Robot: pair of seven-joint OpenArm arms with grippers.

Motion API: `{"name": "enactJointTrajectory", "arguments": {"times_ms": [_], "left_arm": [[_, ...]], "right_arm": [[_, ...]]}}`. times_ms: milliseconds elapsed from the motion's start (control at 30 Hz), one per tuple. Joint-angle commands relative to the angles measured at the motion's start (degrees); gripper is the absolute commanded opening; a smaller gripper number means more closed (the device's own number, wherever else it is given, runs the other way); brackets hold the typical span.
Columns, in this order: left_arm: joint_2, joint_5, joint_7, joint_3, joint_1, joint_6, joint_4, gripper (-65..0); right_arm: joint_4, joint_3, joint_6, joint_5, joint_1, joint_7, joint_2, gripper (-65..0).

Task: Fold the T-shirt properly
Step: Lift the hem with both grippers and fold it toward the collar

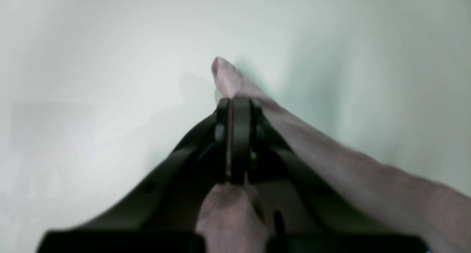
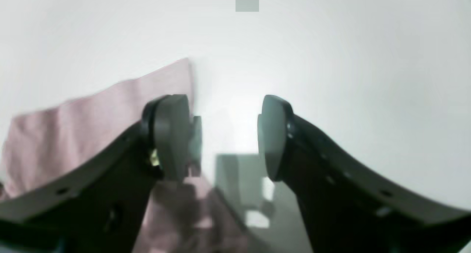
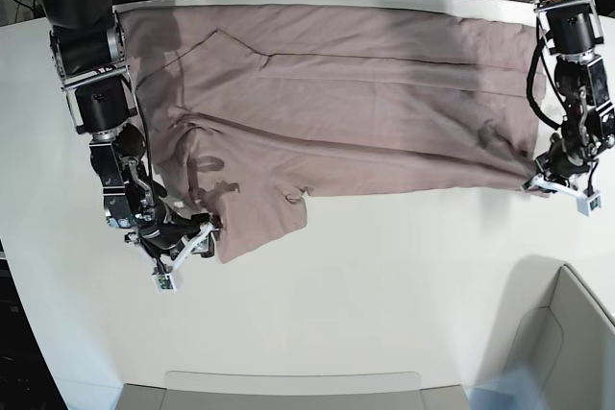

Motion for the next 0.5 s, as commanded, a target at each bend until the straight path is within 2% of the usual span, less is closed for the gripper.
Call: {"name": "enactJointTrajectory", "arguments": {"times_ms": [0,467], "left_arm": [[-1.15,-0.29,-1.2,-0.27,-1.2,-0.16,0.96,-65.0],[-0.27,-0.29,-0.93,-0.27,-1.11,-0.16,0.88,-65.0]], "right_arm": [[1.21,-0.39,0.32,0.32,2.08,1.31,-0.12,-33.3],[-6.35,-1.54,0.32,0.32,1.73,1.4,-3.11,-33.3]]}}
